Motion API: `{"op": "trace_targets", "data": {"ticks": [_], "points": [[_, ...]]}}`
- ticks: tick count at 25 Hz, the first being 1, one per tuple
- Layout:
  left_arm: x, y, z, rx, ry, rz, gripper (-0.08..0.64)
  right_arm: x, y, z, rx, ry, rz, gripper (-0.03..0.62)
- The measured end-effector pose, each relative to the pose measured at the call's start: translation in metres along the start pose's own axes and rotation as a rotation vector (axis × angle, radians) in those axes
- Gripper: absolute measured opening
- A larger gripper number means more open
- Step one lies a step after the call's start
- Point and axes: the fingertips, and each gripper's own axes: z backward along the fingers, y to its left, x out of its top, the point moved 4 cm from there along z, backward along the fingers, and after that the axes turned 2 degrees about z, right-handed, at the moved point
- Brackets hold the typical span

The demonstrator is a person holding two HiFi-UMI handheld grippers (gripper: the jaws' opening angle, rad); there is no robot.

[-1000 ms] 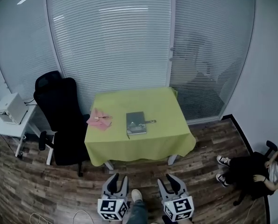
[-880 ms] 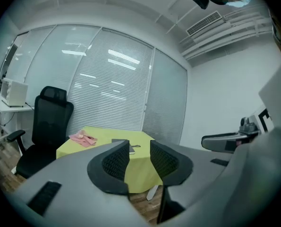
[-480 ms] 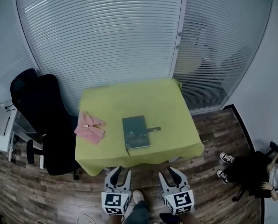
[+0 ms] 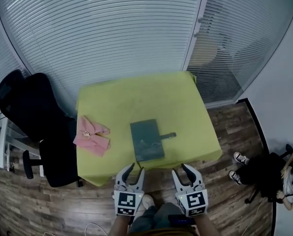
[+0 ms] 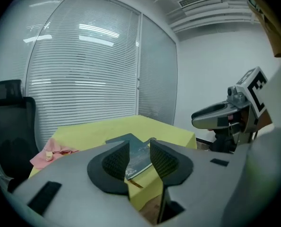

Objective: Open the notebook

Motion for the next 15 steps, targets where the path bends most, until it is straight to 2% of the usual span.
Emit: {"op": "trace_targets", "data": {"ticks": [9,15], "points": [[-0.014,-0.001,-0.028,-0.039,0.074,-0.1,0.133,-0.013,-0.005,-0.016,0.022,0.044,-0.007,0.147],[-0.027,-0.003,-0.046,-0.044,0.13,-0.136,0.133,-0.02,-0.012,-0.033,0.046,0.054,-0.017,0.147]]}}
